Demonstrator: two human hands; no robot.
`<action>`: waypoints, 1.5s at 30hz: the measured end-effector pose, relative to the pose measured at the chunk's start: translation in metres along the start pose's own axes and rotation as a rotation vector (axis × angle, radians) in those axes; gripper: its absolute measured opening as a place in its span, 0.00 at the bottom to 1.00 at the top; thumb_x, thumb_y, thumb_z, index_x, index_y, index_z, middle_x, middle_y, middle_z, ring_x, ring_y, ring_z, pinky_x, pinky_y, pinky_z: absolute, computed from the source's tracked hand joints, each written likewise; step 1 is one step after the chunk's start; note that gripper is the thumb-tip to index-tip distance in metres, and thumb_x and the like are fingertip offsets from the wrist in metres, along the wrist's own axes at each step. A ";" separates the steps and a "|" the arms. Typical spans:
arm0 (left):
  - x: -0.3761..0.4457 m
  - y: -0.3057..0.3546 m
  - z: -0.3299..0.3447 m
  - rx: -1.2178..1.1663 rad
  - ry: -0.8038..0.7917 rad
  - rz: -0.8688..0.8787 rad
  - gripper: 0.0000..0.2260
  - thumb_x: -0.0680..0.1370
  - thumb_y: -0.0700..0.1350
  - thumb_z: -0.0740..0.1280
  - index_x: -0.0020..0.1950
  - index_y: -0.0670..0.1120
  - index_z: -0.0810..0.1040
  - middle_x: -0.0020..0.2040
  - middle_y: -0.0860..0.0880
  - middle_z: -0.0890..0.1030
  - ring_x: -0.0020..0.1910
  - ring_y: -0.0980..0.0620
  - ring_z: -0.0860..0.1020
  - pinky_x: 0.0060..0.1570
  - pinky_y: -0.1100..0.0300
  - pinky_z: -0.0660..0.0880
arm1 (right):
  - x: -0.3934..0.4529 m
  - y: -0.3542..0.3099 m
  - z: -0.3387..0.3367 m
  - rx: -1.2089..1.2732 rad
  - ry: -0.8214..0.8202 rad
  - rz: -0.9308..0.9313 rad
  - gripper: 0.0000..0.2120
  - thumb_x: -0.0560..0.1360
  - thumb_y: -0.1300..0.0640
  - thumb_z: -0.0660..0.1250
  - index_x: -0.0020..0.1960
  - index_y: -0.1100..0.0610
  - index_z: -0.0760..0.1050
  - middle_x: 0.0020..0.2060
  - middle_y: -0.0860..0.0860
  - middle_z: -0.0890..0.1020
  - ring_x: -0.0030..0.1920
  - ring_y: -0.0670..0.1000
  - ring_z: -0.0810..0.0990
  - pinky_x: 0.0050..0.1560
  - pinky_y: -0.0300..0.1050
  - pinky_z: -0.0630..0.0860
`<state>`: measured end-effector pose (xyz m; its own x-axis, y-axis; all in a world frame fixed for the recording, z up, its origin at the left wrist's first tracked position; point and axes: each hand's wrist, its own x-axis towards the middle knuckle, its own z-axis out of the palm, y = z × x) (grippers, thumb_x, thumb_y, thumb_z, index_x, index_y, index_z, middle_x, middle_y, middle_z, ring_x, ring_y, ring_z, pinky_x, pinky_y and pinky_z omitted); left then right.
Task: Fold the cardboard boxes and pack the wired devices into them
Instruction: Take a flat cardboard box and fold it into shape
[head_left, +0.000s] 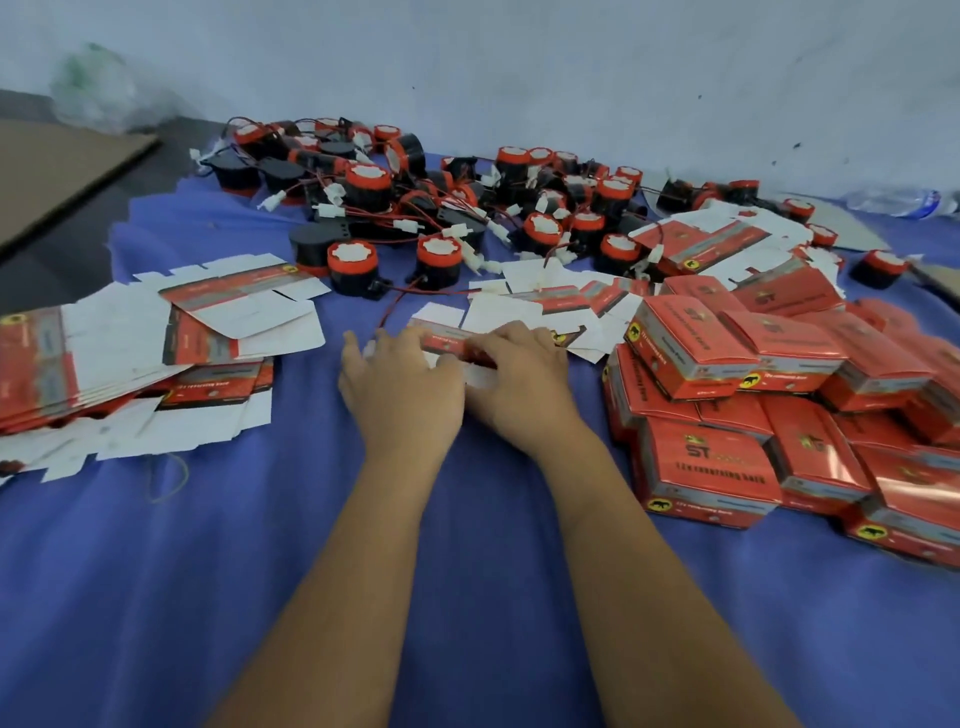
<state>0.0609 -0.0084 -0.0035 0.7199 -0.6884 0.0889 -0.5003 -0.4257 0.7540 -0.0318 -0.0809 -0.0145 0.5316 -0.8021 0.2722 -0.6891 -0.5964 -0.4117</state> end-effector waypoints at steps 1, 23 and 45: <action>0.000 0.000 0.001 0.095 -0.031 0.025 0.19 0.79 0.46 0.61 0.70 0.50 0.74 0.77 0.44 0.65 0.80 0.44 0.49 0.76 0.46 0.50 | -0.002 0.000 0.000 -0.001 0.010 0.023 0.27 0.70 0.36 0.59 0.64 0.47 0.76 0.62 0.50 0.72 0.63 0.55 0.64 0.55 0.42 0.53; 0.005 0.001 -0.015 -1.125 0.107 -0.014 0.12 0.82 0.40 0.65 0.64 0.49 0.80 0.59 0.54 0.81 0.57 0.59 0.80 0.57 0.59 0.78 | -0.022 0.000 -0.014 0.365 0.058 0.037 0.15 0.83 0.51 0.57 0.38 0.49 0.68 0.31 0.45 0.74 0.34 0.48 0.70 0.38 0.48 0.69; -0.011 0.006 -0.013 -0.742 0.045 0.365 0.06 0.82 0.53 0.61 0.52 0.53 0.74 0.49 0.52 0.81 0.46 0.58 0.79 0.43 0.63 0.76 | -0.021 -0.009 -0.030 1.264 0.154 0.039 0.24 0.75 0.46 0.64 0.71 0.46 0.68 0.68 0.44 0.74 0.68 0.42 0.72 0.67 0.40 0.71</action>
<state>0.0561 0.0046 0.0090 0.6001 -0.6771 0.4259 -0.2704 0.3293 0.9047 -0.0510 -0.0597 0.0097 0.4009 -0.8643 0.3037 0.2888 -0.1953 -0.9373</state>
